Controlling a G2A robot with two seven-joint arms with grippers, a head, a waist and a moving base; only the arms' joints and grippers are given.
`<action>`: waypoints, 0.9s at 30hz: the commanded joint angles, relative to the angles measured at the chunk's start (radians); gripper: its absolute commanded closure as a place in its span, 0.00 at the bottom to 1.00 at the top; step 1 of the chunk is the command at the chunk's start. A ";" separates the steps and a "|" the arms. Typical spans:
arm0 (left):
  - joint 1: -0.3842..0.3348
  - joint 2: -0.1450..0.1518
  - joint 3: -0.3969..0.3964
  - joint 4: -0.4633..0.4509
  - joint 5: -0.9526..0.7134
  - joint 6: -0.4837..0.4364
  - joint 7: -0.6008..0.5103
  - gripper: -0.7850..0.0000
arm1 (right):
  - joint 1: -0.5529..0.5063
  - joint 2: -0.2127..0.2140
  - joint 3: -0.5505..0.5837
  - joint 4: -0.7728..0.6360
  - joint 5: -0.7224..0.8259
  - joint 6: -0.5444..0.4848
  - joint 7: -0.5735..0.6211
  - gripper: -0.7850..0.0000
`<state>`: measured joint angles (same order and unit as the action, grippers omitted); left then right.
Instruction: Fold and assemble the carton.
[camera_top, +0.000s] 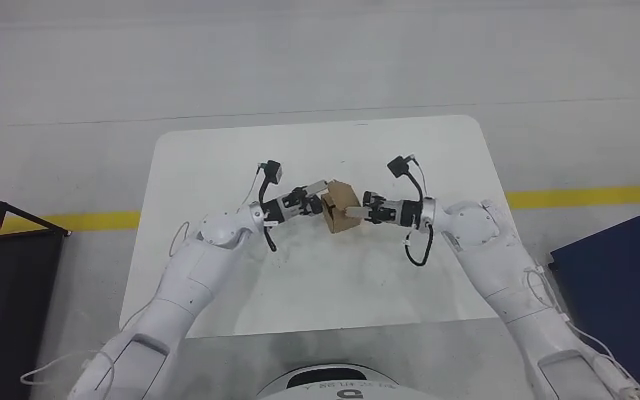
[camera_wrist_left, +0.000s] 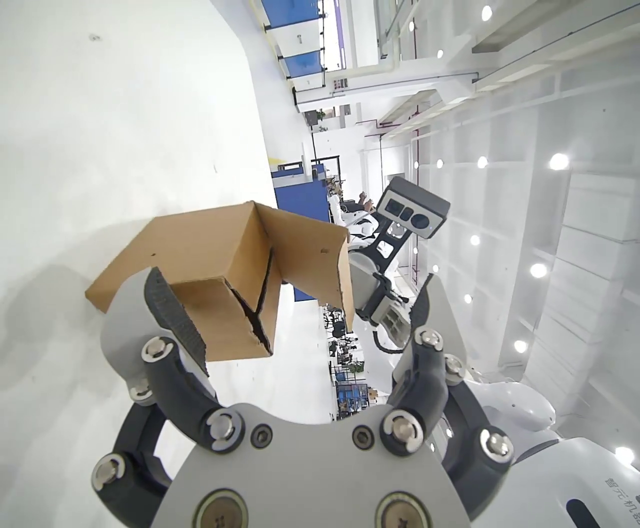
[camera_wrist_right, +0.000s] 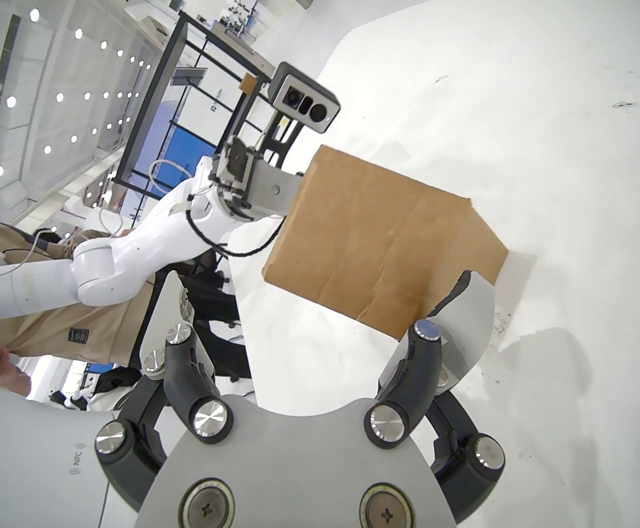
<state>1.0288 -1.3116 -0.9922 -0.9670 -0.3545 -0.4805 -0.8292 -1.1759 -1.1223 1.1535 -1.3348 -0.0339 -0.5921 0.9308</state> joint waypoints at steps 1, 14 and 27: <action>-0.014 -0.004 0.007 0.011 0.001 -0.005 0.002 0.00 | -0.006 0.006 0.007 -0.015 0.003 -0.013 0.035 0.00; -0.132 -0.044 0.055 0.151 -0.040 -0.053 -0.010 0.00 | -0.107 0.047 0.094 -0.162 0.007 -0.002 0.093 0.00; -0.064 -0.031 0.017 0.082 -0.046 -0.060 -0.007 0.00 | -0.015 0.022 -0.022 -0.007 -0.076 0.011 -0.026 0.09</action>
<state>0.9598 -1.3437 -0.9727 -0.8788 -0.4029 -0.5441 -0.8377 -1.1964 -1.0981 1.1418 -1.3483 -0.1197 -0.5714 0.8999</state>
